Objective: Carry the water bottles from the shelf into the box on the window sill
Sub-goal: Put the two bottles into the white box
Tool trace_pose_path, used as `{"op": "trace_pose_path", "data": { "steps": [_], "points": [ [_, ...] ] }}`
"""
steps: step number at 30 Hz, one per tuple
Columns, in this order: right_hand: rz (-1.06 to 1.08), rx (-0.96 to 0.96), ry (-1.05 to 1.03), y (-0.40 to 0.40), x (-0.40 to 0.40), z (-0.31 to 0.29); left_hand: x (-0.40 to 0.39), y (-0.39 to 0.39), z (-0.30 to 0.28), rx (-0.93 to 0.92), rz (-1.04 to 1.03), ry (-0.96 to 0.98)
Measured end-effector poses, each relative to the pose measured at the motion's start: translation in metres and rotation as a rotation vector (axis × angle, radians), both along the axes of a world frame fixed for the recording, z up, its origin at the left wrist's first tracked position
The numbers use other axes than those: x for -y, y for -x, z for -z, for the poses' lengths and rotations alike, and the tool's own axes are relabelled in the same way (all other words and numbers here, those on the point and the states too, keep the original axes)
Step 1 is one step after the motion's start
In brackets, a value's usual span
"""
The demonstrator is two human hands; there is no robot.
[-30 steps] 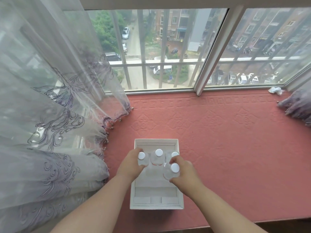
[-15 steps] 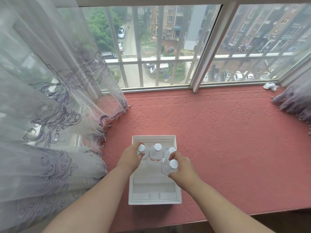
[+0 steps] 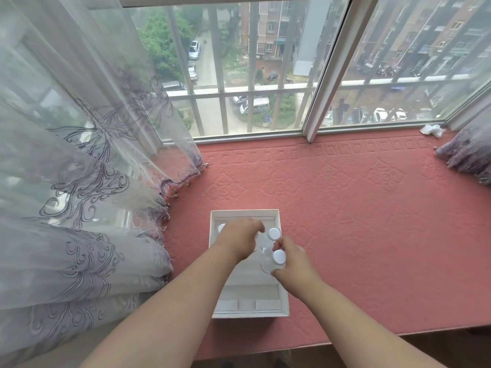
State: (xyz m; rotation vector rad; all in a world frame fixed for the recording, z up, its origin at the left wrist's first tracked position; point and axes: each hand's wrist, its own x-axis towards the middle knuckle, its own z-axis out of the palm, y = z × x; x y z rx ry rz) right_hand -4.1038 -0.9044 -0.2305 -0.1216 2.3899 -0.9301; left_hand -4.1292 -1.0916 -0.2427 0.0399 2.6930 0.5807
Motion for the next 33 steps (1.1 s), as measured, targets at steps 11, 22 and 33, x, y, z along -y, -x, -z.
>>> {"op": "trace_pose_path", "data": {
  "steps": [11,22,33],
  "points": [
    [0.007,-0.019,0.022,0.002,-0.005,-0.005,-0.003,0.006,0.002,-0.028,-0.168,-0.046],
    [-0.002,-0.002,0.016,0.005,-0.009,-0.009,-0.017,0.007,0.007,-0.111,0.322,0.192],
    [-0.04,0.004,0.035,0.01,-0.01,-0.004,-0.028,0.026,0.023,-0.208,0.243,0.056]
  ]
}}
